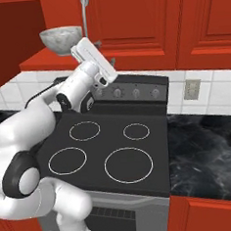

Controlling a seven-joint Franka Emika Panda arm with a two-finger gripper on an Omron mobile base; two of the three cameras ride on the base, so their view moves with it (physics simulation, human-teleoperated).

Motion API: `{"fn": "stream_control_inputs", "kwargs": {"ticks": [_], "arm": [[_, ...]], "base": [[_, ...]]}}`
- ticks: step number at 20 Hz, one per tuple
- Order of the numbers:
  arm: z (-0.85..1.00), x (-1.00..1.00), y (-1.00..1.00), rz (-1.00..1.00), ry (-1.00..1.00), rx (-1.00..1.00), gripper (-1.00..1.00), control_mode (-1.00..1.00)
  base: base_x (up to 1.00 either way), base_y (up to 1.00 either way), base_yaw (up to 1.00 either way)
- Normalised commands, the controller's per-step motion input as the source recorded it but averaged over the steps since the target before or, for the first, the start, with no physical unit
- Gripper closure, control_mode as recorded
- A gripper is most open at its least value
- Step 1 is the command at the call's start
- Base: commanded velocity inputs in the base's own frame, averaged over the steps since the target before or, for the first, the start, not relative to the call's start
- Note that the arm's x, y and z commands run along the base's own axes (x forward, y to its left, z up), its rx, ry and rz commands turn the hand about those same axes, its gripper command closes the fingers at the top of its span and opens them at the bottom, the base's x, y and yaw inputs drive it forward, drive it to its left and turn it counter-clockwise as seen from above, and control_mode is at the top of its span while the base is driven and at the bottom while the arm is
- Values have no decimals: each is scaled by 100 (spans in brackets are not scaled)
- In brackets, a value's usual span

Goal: Open the cabinet. Pick the bowls from the counter and place them in the cabinet. Then close the cabinet.

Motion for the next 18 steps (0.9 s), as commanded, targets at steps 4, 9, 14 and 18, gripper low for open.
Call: {"fn": "stream_control_inputs", "kwargs": {"ticks": [4,9,14,18], "arm": [[100,-53,-7,5,0,0,-100,-100],[99,-55,0,6,-9,0,-100,-100],[35,-73,0,0,1,0,-100,-100],[6,-95,3,0,32,0,-100,-100]], "base": [[0,0,0],[0,0,0],[0,0,0],[0,0,0]]}}
